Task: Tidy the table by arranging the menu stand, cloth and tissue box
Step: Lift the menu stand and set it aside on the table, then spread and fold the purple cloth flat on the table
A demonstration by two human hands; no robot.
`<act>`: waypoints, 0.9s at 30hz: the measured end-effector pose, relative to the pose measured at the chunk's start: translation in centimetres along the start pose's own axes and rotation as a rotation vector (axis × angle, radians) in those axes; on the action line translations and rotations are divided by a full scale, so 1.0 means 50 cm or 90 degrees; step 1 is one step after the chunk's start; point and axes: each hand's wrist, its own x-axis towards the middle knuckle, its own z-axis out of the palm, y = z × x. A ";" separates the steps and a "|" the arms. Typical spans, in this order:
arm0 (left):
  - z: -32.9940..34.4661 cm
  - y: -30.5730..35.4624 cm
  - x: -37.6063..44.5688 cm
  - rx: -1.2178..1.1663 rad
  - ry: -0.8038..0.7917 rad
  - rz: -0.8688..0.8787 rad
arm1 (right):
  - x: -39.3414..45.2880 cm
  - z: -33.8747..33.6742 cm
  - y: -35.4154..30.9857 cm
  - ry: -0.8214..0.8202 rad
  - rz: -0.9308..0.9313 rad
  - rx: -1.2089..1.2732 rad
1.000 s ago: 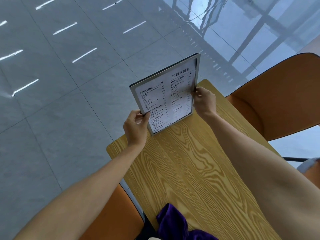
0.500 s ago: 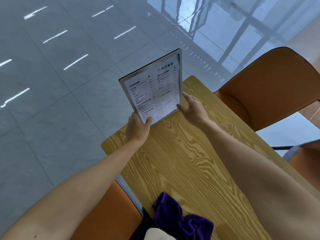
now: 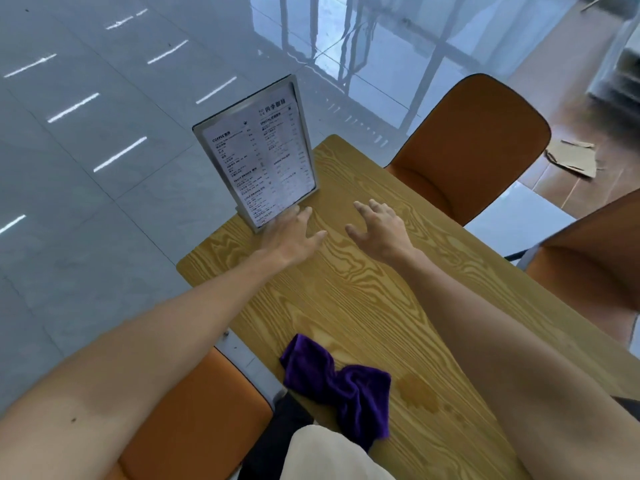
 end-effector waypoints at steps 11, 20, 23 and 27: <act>0.070 0.175 -0.156 -0.039 -0.009 0.080 | -0.262 -0.026 0.124 0.054 0.050 0.026; 0.201 0.191 -0.314 -0.050 -0.003 0.137 | -0.446 0.089 0.167 0.040 0.048 0.048; 0.255 0.156 -0.358 -0.029 -0.030 0.118 | -0.485 0.163 0.159 -0.004 0.050 0.055; 0.314 0.088 -0.386 -0.003 -0.089 0.091 | -0.511 0.255 0.142 -0.053 0.043 0.059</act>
